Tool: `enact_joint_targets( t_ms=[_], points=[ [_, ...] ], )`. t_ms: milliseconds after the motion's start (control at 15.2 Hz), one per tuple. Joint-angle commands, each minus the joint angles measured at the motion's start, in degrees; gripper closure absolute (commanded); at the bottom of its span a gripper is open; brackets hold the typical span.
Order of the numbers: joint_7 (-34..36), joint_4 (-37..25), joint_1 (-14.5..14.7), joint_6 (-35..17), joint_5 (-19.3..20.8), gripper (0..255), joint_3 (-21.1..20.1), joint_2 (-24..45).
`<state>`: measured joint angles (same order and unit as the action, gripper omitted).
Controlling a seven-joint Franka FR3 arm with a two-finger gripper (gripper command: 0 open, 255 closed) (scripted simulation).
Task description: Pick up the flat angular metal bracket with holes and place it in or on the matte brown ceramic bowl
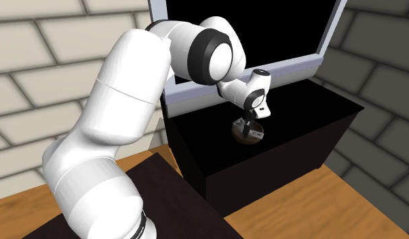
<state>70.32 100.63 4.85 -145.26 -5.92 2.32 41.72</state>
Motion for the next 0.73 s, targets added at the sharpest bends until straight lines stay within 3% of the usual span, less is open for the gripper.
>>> enact_joint_targets(
  t_ms=[0, 132, 660],
  points=[
    [0.0, 1.2, 0.0, 1.4, 0.1, 0, 0.2, -2.6],
    [0.1, 2.0, 0.1, 3.4, 0.3, 0, 0.4, -5.4],
    [0.1, 2.0, 0.1, 3.4, 0.3, 0, 0.4, -5.4]
  ],
)
